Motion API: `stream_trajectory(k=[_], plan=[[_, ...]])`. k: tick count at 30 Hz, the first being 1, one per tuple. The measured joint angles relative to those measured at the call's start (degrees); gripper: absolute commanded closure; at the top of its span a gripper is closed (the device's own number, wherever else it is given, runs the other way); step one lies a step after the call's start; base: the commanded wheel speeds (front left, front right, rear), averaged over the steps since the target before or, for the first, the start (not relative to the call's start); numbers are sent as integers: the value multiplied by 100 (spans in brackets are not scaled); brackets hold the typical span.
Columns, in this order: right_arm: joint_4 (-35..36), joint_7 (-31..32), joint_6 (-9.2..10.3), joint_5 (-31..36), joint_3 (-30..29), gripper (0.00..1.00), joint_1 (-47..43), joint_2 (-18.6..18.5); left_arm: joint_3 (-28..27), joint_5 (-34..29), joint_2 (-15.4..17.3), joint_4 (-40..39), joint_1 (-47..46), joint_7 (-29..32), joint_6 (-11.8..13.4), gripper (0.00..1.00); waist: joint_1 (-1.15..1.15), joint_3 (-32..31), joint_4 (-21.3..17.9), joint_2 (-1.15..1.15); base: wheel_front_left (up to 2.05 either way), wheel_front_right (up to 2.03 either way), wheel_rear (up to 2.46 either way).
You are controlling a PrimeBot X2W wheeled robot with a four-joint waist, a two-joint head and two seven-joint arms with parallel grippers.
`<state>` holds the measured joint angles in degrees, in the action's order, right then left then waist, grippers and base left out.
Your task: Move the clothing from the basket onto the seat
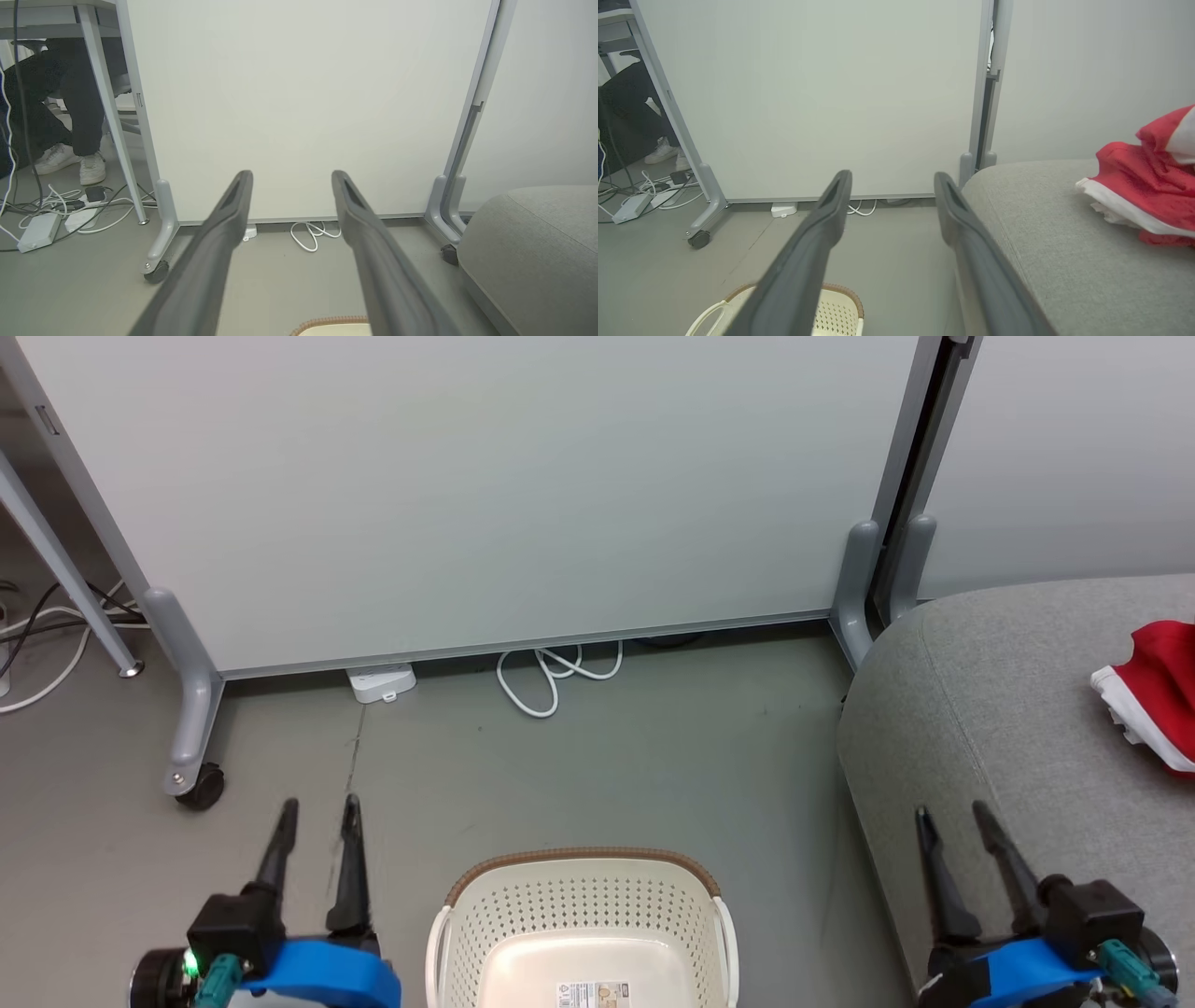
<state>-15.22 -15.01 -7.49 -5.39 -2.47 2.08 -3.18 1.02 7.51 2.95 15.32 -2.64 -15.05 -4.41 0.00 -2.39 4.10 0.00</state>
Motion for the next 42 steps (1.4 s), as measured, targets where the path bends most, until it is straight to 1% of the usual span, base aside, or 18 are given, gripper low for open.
stream_trajectory(k=[3,5,24,42], plan=[[-167,25,0,-9,5,100,-71,13,-7,11,-4,167,129,30,-1,100,0,0,0,0,0,0,0],[-245,91,0,-121,-15,100,-103,24,-31,135,-9,255,174,99,-9,100,0,3,-6,0,0,0,0],[-170,586,0,-2210,-101,100,-77,27,-197,2162,-10,163,128,589,-67,100,0,42,-68,0,0,0,0],[-85,954,1,-3797,-170,100,12,29,-318,3727,-10,99,34,968,-121,100,0,79,-127,0,0,0,0]])
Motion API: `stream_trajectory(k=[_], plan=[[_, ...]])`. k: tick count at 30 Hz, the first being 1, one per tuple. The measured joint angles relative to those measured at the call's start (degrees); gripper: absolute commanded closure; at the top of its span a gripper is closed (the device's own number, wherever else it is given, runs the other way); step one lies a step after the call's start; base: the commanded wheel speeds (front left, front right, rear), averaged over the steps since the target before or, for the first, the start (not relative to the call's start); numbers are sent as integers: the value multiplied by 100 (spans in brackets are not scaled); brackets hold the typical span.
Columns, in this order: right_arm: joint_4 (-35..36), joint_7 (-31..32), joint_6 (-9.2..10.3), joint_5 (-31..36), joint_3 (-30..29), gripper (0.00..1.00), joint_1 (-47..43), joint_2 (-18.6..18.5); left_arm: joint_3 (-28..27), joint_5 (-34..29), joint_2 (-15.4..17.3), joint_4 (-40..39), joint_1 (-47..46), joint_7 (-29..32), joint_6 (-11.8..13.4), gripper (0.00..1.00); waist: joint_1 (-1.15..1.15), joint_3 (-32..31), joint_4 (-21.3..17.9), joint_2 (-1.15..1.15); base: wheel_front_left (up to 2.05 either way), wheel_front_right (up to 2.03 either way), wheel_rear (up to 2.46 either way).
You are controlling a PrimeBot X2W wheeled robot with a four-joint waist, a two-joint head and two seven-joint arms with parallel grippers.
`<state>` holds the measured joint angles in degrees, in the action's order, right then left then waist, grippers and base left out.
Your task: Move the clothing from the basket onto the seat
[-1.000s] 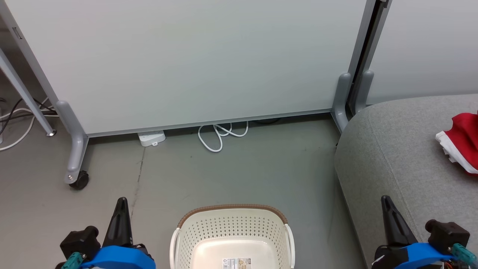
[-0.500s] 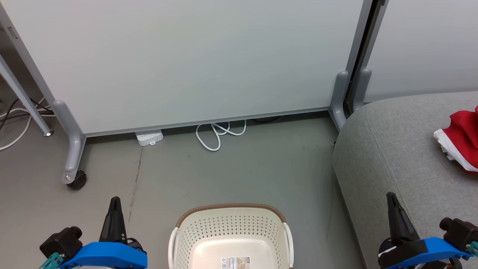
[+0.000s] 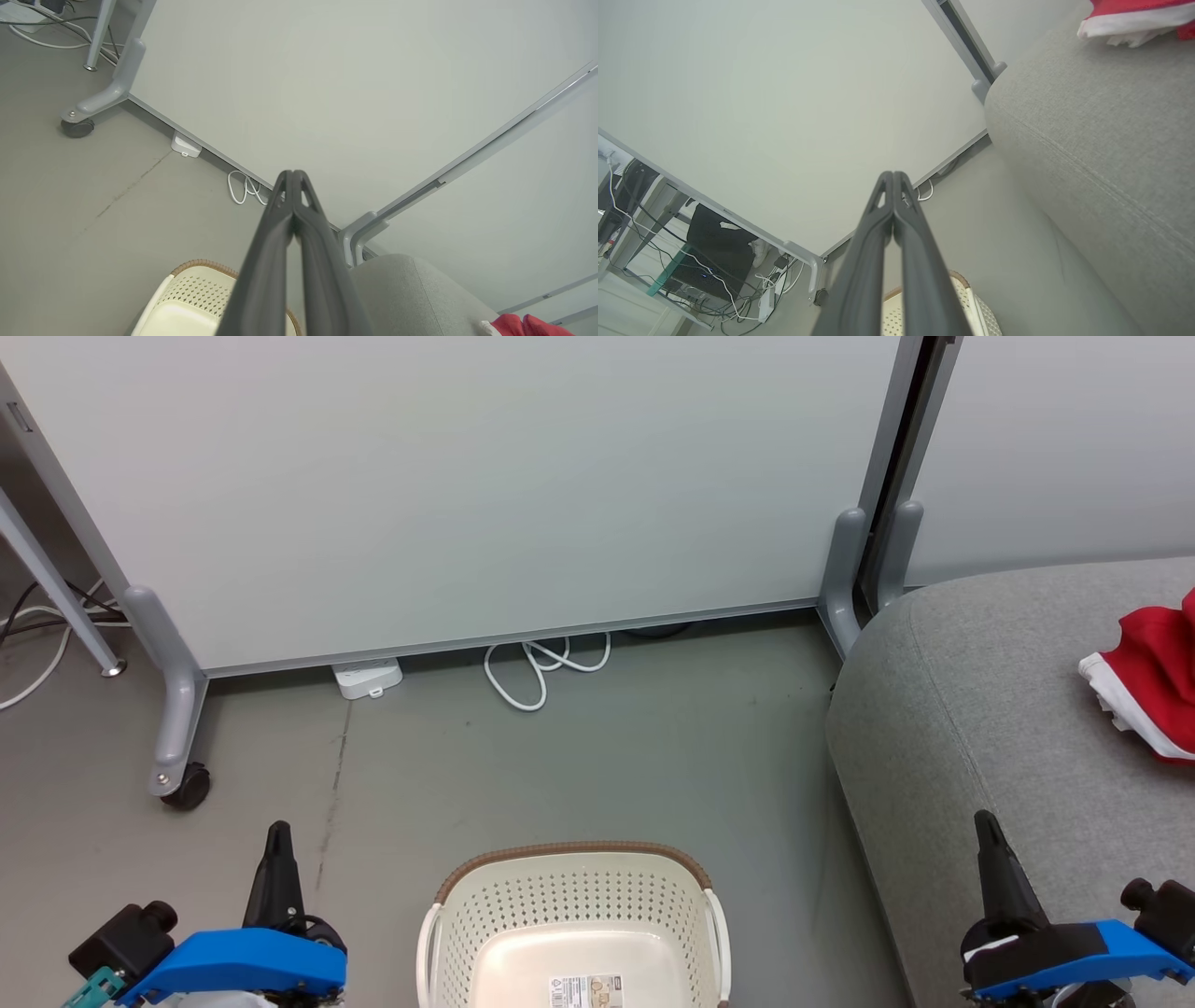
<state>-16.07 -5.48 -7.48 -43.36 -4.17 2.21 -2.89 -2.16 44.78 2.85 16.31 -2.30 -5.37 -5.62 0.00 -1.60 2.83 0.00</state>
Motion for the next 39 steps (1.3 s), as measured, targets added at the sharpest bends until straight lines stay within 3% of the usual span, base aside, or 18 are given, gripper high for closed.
stream_trajectory(k=[39], plan=[[98,646,0,-2633,-127,100,216,1,-244,2547,1,-120,-189,639,-92,100,0,79,-126,0,0,0,0]])
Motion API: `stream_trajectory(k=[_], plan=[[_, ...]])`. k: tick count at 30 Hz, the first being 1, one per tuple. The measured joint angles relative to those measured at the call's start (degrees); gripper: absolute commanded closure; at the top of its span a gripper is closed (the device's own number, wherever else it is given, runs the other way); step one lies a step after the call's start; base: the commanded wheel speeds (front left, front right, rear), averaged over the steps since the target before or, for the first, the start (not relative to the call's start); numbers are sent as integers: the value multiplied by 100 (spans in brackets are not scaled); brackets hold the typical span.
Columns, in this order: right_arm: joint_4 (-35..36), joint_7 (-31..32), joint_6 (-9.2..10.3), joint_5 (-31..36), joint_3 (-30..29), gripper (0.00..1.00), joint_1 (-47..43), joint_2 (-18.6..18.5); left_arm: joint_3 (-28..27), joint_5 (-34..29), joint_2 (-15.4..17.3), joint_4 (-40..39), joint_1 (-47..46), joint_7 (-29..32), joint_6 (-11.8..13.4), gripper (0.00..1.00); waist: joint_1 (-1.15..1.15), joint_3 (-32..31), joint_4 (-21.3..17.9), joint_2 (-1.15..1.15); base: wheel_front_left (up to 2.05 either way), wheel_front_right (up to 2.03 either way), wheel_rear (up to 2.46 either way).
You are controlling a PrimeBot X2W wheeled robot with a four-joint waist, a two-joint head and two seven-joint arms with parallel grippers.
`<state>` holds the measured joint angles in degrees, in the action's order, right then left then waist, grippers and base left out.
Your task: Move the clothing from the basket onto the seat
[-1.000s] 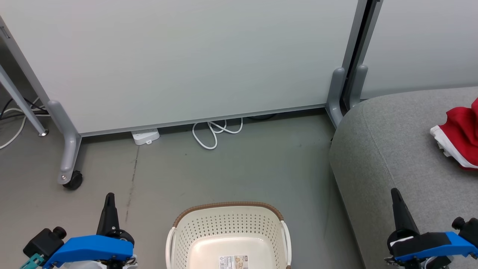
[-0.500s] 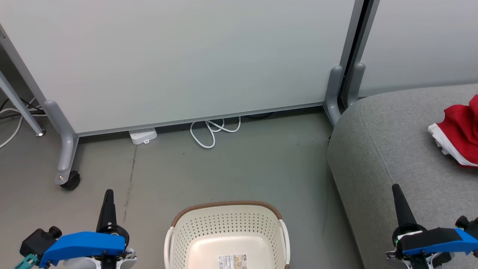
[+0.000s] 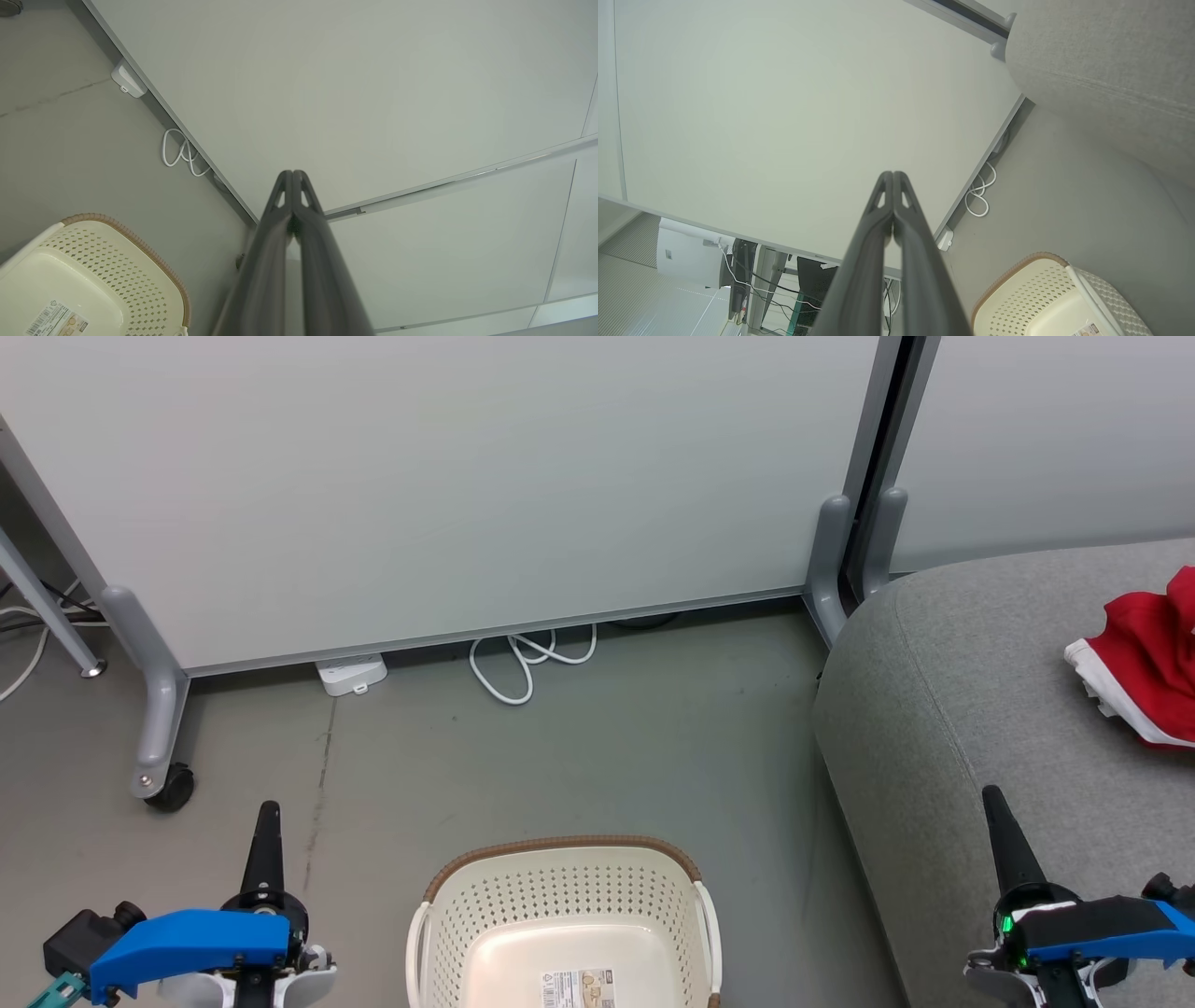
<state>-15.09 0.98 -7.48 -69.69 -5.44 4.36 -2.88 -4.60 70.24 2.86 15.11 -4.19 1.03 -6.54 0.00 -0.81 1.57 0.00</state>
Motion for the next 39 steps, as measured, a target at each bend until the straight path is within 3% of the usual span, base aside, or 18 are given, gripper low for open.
stream_trajectory(k=[39], plan=[[85,482,1,-1907,-92,100,133,0,-168,1870,1,-76,-152,471,-57,100,0,81,-129,0,0,0,0]])
